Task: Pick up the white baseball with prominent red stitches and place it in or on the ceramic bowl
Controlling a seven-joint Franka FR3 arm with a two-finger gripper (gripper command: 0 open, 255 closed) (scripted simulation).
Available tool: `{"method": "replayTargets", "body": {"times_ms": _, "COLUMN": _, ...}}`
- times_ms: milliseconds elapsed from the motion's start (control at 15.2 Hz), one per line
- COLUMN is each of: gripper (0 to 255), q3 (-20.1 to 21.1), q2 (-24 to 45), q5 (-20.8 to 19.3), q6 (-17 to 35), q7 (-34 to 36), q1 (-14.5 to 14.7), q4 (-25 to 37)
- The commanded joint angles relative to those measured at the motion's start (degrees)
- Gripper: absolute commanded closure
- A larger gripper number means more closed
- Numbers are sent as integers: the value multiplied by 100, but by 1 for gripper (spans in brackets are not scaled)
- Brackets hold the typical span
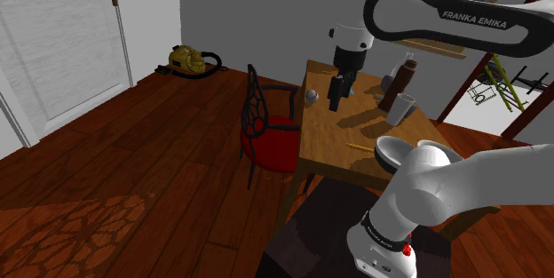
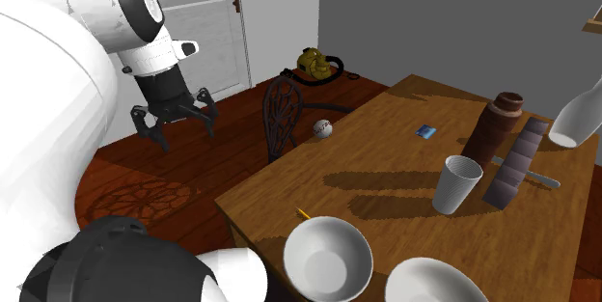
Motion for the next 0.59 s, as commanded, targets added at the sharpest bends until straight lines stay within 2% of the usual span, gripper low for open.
{"method": "replayTargets", "body": {"times_ms": 0, "gripper": 0, "q3": 0, "q2": 0, "q5": 0, "q6": 0, "q7": 0, "q1": 0, "q4": 0}}
{"method": "replayTargets", "body": {"times_ms": 528, "gripper": 0, "q3": -840, "q2": 649, "q5": -813, "q6": 1181, "q7": -1045, "q1": -250, "q4": -276}}
